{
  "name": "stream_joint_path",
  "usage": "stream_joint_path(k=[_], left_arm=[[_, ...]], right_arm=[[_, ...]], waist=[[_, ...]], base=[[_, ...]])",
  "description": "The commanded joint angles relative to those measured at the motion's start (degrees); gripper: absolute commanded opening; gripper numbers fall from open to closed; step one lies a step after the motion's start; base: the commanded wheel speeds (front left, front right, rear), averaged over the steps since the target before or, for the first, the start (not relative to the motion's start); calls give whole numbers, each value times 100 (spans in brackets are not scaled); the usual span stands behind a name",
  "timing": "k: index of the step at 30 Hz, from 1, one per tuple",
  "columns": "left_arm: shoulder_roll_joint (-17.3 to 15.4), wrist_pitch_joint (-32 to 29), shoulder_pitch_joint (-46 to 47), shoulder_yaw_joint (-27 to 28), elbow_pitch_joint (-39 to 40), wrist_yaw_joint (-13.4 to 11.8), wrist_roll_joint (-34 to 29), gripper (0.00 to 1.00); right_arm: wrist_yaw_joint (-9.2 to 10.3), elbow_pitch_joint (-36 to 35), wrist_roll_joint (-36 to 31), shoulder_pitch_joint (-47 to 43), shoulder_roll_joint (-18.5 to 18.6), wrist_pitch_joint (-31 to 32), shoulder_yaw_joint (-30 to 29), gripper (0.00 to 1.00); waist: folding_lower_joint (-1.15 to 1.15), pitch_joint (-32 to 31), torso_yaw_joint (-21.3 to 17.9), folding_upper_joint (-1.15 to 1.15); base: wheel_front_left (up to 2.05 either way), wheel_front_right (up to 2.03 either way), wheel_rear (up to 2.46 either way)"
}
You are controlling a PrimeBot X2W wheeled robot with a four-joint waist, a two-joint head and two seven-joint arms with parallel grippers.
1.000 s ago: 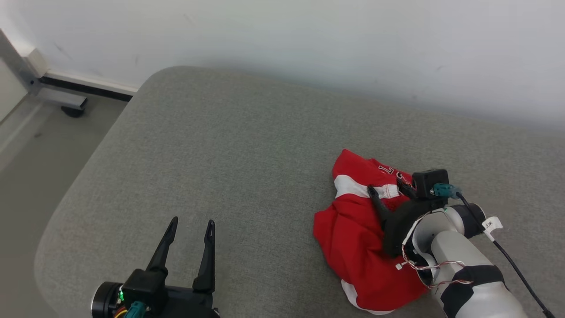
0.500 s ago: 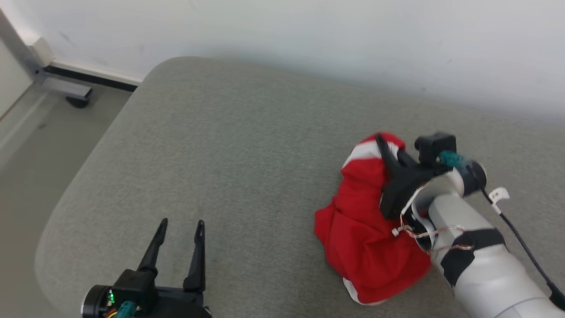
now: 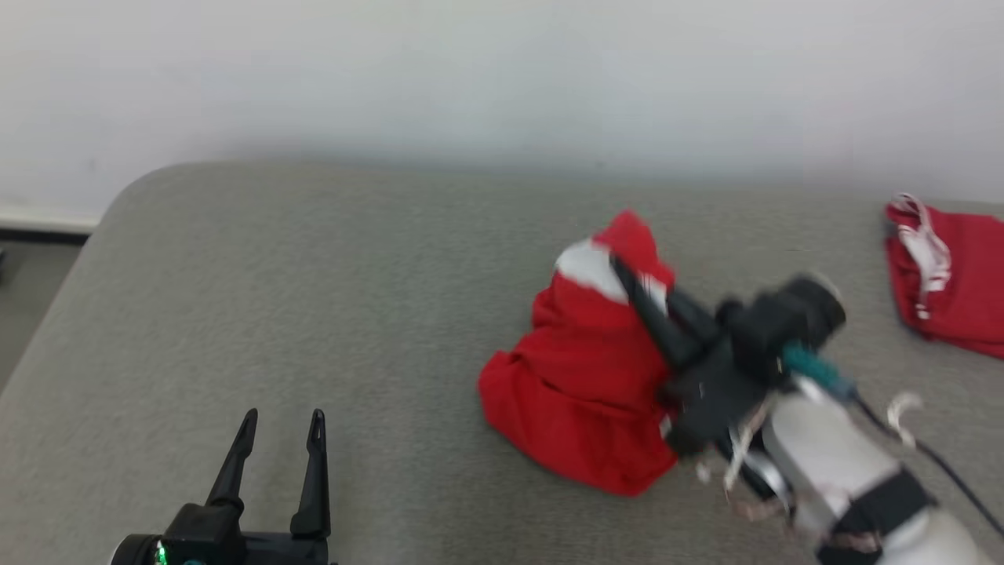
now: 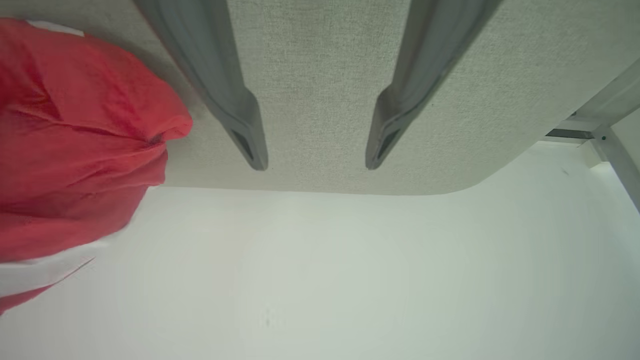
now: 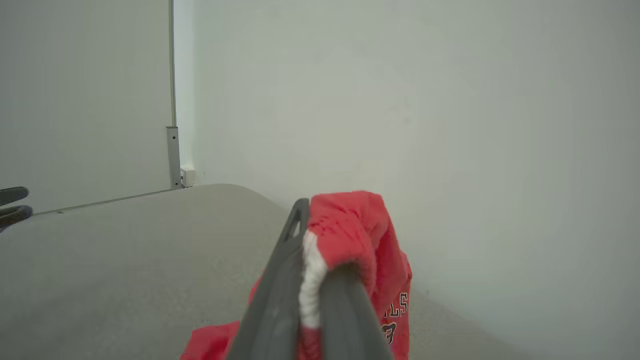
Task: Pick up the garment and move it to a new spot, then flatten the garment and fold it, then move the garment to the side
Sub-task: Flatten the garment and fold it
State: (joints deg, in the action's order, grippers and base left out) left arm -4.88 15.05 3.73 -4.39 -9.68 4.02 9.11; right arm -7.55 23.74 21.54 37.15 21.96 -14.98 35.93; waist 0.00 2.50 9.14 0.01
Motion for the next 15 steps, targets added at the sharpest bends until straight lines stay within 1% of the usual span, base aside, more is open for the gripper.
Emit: stream_joint_path(k=[1, 4, 8, 11, 15], left_arm=[[12, 15, -118, 14, 39, -8, -79, 100], [40, 15, -151, 6, 86, -25, -104, 100], [61, 15, -169, -3, 117, -9, -141, 100], [75, 15, -128, -12, 115, 14, -145, 100], [81, 15, -93, -11, 90, 39, -140, 100]], right_arm=[[16, -509, 41, -599, 180, 77, 18, 0], [16, -1231, 92, -1608, 413, 309, -217, 0], [16, -1985, -14, -2943, 514, 632, -570, 0], [16, -2189, -128, -3748, 505, 771, -808, 0], [16, -1950, -66, -4378, 287, 789, -1230, 0]], waist=[[0, -187, -651, -1], [0, -189, -835, -1], [0, -124, -1009, -1], [0, -81, -1078, -1], [0, -45, -1137, -1]], base=[[0, 0, 0], [0, 0, 0], [0, 0, 0], [0, 0, 0], [0, 0, 0]])
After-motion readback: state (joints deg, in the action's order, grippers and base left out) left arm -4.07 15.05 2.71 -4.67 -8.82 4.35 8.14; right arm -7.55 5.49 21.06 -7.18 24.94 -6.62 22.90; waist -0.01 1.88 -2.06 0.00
